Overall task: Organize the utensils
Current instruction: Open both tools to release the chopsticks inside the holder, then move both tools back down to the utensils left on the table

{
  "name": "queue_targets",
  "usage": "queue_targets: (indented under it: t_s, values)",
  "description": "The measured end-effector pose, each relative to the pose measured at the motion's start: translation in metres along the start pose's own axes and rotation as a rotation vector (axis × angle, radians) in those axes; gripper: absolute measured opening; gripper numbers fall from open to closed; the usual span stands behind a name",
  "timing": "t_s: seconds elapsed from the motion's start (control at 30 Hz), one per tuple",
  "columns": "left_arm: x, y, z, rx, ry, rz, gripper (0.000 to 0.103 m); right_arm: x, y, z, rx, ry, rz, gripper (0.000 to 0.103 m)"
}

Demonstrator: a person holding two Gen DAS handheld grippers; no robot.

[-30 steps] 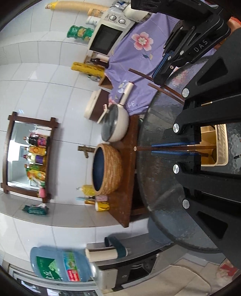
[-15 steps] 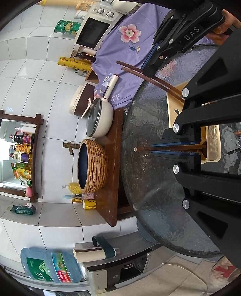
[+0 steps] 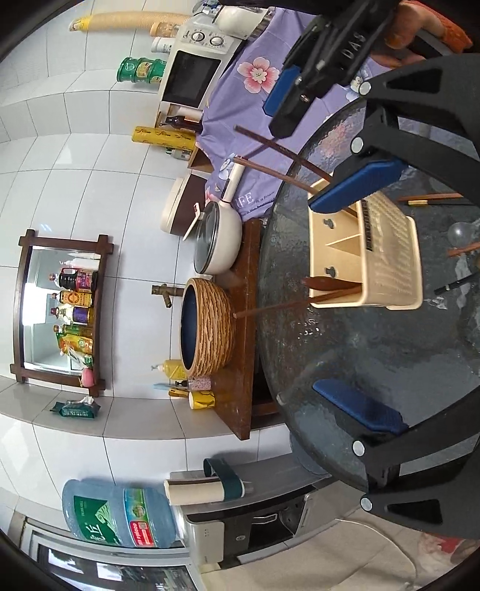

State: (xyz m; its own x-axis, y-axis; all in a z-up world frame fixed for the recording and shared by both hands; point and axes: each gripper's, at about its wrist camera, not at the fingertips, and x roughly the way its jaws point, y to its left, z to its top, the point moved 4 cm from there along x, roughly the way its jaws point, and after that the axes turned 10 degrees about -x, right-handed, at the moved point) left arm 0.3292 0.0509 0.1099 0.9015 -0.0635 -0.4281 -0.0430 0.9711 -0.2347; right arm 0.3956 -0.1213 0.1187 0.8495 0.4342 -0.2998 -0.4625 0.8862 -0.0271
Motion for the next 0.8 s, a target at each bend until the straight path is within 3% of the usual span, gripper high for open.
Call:
queue_targets:
  t_s: [0.4, 0.6, 0.7, 0.8]
  values:
    - [-0.013, 0.025, -0.047, -0.068, 0.039, 0.013, 0.091, -0.013, -0.028, -0.035, 0.162, 0.061, -0.003, 0.061]
    - [-0.019, 0.026, -0.089, -0.025, 0.089, 0.047, 0.091, -0.021, -0.009, -0.075, 0.082, 0.143, -0.006, 0.061]
    - [-0.017, 0.026, -0.115, -0.008, 0.155, 0.043, 0.09, -0.026, 0.006, -0.099, 0.029, 0.192, -0.004, 0.061]
    - [-0.013, 0.024, -0.143, 0.01, 0.226, 0.038, 0.082, -0.027, 0.016, -0.124, -0.006, 0.252, -0.006, 0.061]
